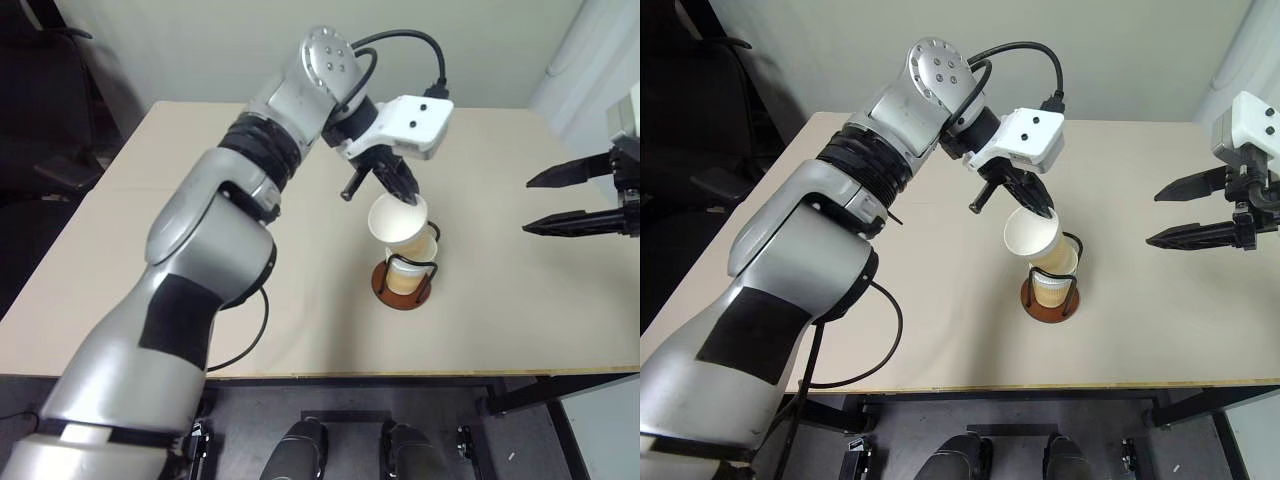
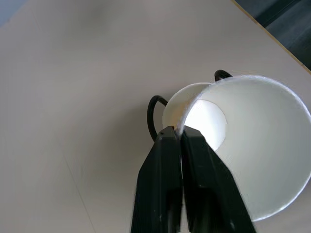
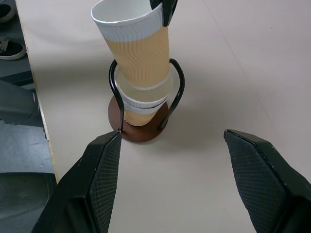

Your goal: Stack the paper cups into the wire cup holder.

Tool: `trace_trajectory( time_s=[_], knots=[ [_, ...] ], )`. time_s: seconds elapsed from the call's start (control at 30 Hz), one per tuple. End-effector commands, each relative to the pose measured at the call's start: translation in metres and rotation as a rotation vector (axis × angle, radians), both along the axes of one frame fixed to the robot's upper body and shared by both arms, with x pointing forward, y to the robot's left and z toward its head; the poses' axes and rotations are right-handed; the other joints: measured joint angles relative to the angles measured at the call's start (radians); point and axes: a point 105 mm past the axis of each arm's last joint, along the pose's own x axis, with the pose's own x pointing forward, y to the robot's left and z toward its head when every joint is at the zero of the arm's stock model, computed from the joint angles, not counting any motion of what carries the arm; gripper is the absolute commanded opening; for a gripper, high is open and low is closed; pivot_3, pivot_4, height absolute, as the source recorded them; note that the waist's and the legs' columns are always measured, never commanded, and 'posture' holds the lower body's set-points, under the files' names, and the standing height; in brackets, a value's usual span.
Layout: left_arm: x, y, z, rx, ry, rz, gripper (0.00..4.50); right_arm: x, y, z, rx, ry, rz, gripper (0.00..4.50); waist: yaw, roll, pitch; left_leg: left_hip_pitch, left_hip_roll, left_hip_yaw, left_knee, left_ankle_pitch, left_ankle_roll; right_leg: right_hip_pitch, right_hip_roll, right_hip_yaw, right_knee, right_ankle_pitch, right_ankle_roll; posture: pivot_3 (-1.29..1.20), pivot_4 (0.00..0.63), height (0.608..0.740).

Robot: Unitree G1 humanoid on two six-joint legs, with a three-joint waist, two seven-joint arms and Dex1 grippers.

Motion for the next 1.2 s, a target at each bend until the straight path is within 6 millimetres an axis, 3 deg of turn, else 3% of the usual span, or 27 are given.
trace_trajectory(
  time_s=[0.03, 0.33, 0.6, 0.77, 0.9, 1.07, 1.13, 1.2],
  knots=[
    [-0.006, -0.003, 0.009, -0.008, -0.015, -0.044, 1.27, -0.006, 0.0, 0.014, -0.003, -0.059, -0.001, 3.41, 0.0, 0.0, 0.0, 0.0, 0.0, 0.0, 0.0, 0.0, 0.0, 0.0, 0.0, 0.0, 0.0, 0.0, 0.0, 0.0, 0.15, 0.74],
    [-0.007, -0.004, 0.012, -0.013, -0.026, -0.056, 4.48, -0.007, 0.0, 0.014, -0.007, -0.059, -0.003, 3.41, 0.0, 0.0, 0.0, 0.0, 0.0, 0.0, 0.0, -0.001, -0.001, 0.0, 0.0, 0.0, 0.0, 0.0, 0.001, 0.0, 0.15, 0.74],
    [-0.007, -0.004, 0.016, -0.035, -0.041, -0.062, 4.48, -0.006, 0.0, 0.015, -0.01, -0.062, -0.003, 3.41, 0.0, 0.0, 0.0, 0.0, 0.0, 0.0, 0.0, -0.001, -0.001, 0.0, 0.0, 0.0, 0.0, -0.001, 0.001, 0.0, 0.15, 0.74],
    [0.0, 0.002, 0.036, -0.241, 0.043, 0.029, 4.48, -0.004, 0.005, 0.012, 0.009, -0.071, 0.0, 3.41, -0.001, 0.0, 0.0, 0.0, 0.0, 0.0, 0.0, -0.001, -0.001, 0.0, 0.0, 0.0, 0.0, -0.001, 0.001, 0.0, 0.15, 0.74],
    [0.014, 0.039, 0.044, -0.456, 0.164, 0.14, 4.48, 0.002, 0.009, -0.003, 0.05, -0.055, -0.02, 3.41, -0.005, 0.001, -0.001, 0.001, 0.0, 0.0, -0.001, -0.001, -0.002, 0.0, 0.001, 0.0, 0.0, -0.001, 0.001, 0.0, 0.15, 0.74],
    [0.017, 0.077, 0.033, -0.549, 0.286, 0.211, 4.48, 0.01, 0.002, -0.015, 0.083, -0.049, -0.077, 3.41, -0.01, 0.003, -0.001, 0.003, 0.001, 0.0, -0.001, 0.001, -0.005, 0.0, 0.002, 0.001, 0.003, -0.001, 0.002, 0.0, 0.15, 0.74],
    [0.013, 0.115, 0.015, -0.622, 0.416, 0.285, 4.48, 0.018, 0.005, -0.017, 0.151, -0.077, -0.083, 3.41, -0.008, 0.003, -0.001, 0.003, 0.001, 0.001, -0.001, 0.003, -0.009, 0.0, 0.003, -0.001, 0.003, -0.001, 0.001, 0.0, 0.15, 0.74],
    [0.006, 0.133, 0.002, -0.638, 0.489, 0.331, 4.48, 0.022, 0.008, -0.018, 0.197, -0.1, -0.088, 3.41, -0.014, 0.003, -0.001, 0.006, 0.001, 0.002, 0.0, 0.004, -0.01, 0.001, 0.004, 0.0, 0.004, -0.001, 0.001, 0.0, 0.15, 0.74]
  ],
)
